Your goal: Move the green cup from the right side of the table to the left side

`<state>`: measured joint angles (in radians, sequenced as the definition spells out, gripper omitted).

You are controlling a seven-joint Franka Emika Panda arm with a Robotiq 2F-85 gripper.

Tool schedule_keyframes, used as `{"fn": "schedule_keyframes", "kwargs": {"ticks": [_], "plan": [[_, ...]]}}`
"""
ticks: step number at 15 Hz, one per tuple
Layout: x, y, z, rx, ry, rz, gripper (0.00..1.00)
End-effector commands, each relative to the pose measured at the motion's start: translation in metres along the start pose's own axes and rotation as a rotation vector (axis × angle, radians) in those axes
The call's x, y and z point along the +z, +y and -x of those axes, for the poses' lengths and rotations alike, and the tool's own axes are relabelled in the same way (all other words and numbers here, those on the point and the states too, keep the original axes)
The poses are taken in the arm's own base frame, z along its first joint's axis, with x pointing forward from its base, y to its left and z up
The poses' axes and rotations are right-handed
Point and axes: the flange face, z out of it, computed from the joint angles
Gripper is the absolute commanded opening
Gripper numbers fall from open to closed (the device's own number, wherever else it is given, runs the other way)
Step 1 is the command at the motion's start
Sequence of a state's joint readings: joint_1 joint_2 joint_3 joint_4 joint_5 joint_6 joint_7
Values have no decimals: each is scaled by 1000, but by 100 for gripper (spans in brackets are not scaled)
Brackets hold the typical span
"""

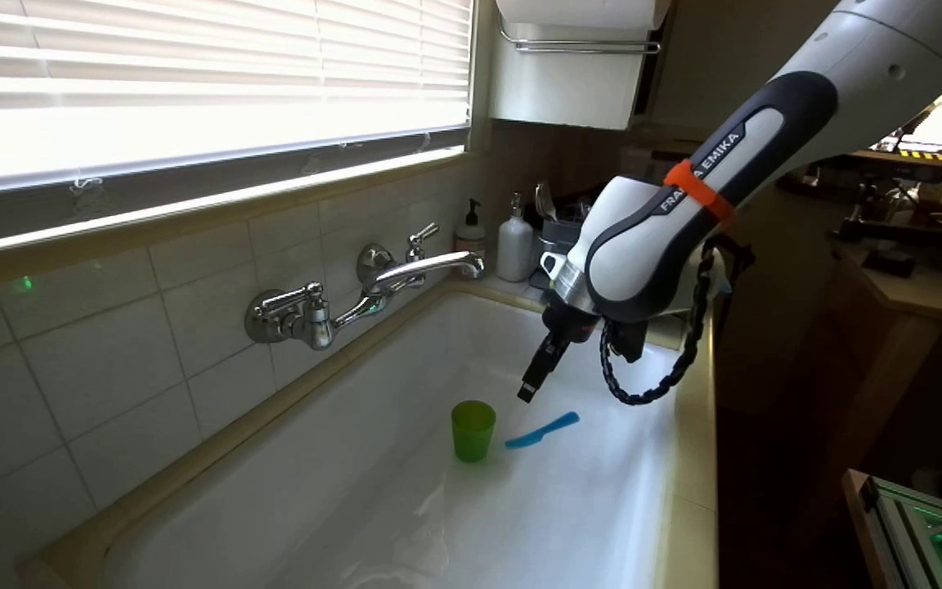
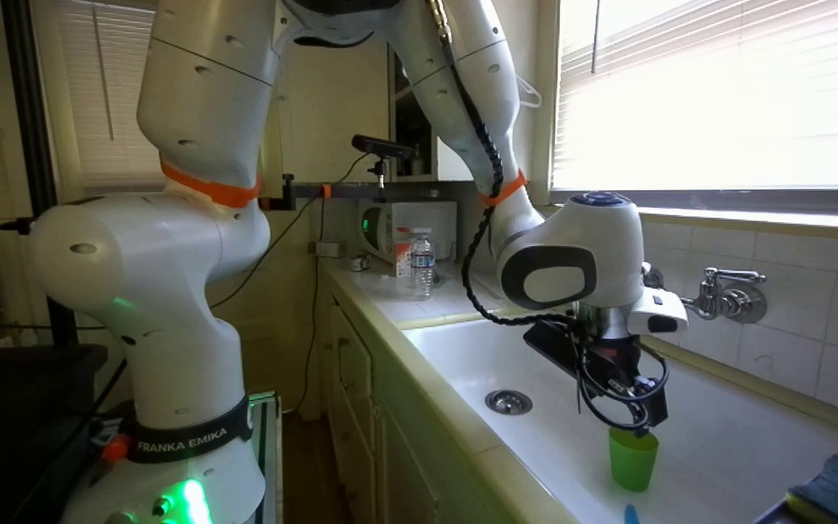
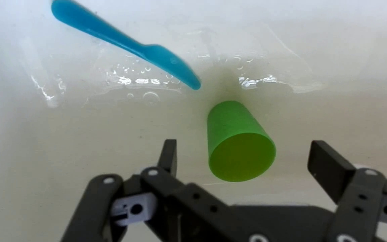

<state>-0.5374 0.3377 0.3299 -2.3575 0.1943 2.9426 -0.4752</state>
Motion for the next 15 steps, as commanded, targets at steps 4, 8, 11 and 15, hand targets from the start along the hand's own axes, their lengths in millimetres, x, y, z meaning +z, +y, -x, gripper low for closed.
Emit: {"fn": "schedule_keyframes", "kwargs": {"ticks": [4, 8, 11, 15], "plan": [[-41, -10, 14, 42, -44, -64, 100], [-67, -9, 16, 55, -104, -81, 100], [-78, -5, 18, 78, -156, -43, 100], [-89, -4, 22, 89, -222, 5, 100]]}}
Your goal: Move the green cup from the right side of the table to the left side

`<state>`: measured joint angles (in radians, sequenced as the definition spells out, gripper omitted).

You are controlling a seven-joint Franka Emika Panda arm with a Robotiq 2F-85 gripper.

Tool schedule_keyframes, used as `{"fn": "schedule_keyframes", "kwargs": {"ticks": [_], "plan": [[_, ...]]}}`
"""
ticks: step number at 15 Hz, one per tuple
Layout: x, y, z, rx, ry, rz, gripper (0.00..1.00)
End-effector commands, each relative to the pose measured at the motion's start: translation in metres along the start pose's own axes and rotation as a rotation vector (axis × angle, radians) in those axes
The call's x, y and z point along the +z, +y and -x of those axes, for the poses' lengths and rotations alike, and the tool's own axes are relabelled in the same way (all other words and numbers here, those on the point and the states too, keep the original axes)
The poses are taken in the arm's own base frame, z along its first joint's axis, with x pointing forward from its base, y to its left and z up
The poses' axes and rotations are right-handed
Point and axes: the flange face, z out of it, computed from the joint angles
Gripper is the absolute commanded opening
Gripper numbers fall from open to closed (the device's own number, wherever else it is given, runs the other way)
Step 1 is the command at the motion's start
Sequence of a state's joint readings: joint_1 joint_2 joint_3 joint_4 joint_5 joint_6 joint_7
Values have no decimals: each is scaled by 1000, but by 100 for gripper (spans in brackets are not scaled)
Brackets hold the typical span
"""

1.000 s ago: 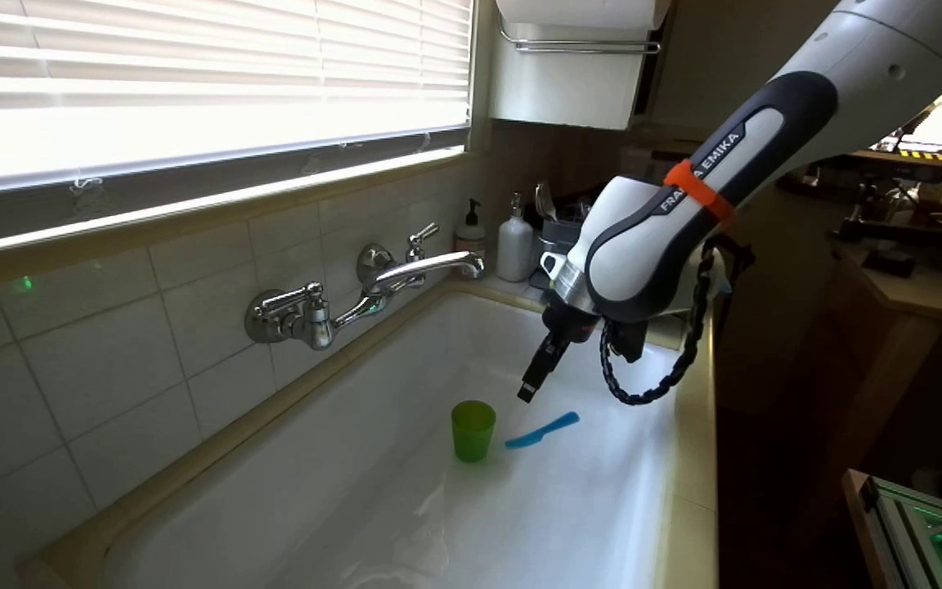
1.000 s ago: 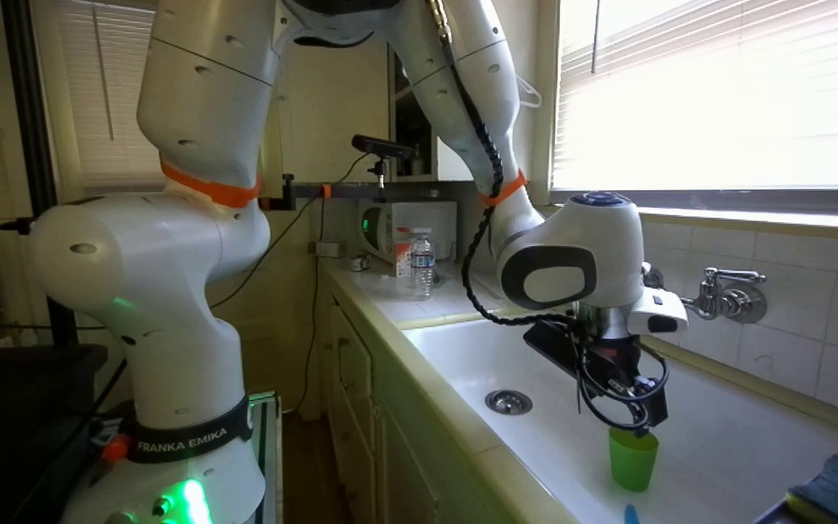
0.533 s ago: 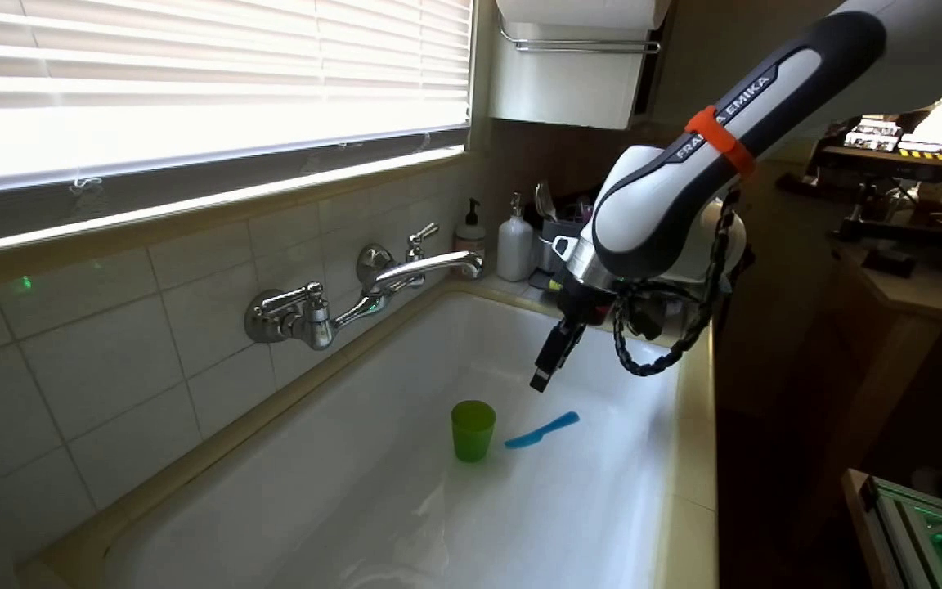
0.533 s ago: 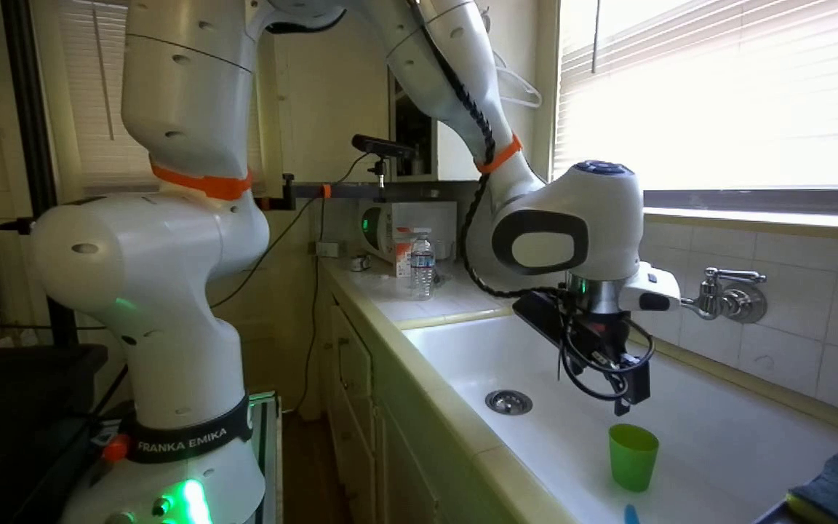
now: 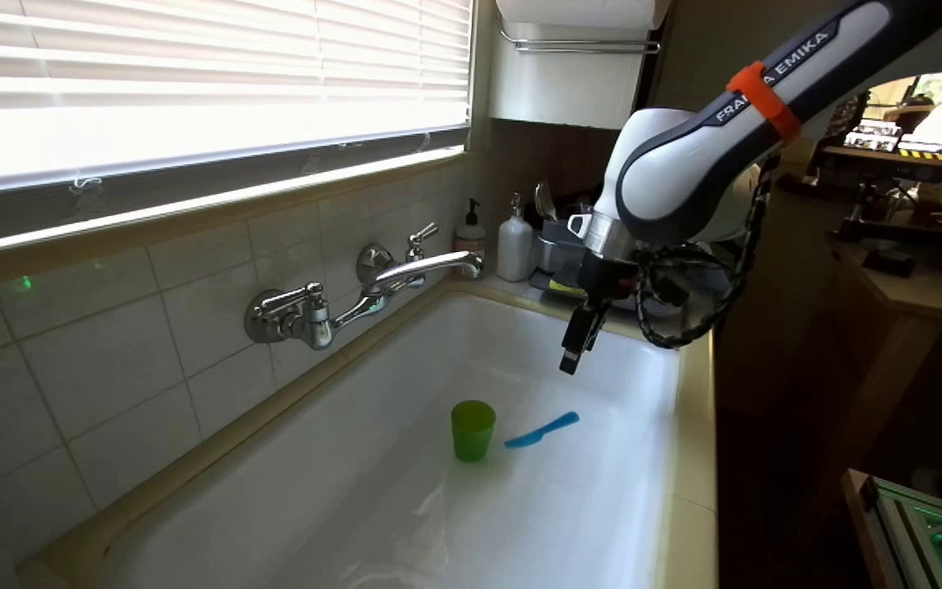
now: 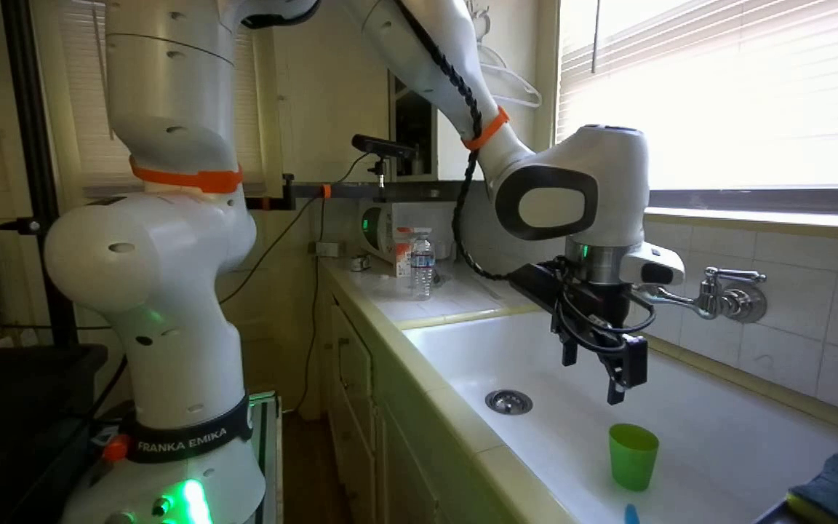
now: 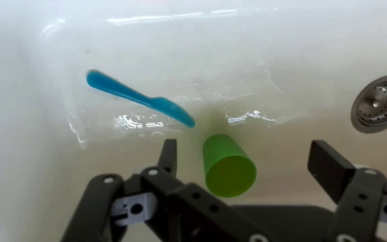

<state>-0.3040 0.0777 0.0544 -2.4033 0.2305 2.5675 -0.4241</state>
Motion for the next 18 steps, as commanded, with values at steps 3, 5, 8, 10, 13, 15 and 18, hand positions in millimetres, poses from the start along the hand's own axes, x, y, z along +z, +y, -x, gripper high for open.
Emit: {"fn": "schedule_keyframes", "kwargs": {"ticks": [3, 5, 8, 10, 13, 15, 18], "plan": [[-18, -8, 17, 15, -75, 33, 100], [-27, -9, 18, 9, -60, 26, 100], [-39, -9, 21, 13, -56, 28, 100], [-42, -6, 25, -2, -101, 61, 100], [-39, -2, 17, -31, -100, 50, 100], [-40, -1, 18, -39, -109, 57, 100], [-40, -2, 19, -42, -111, 58, 100]]}}
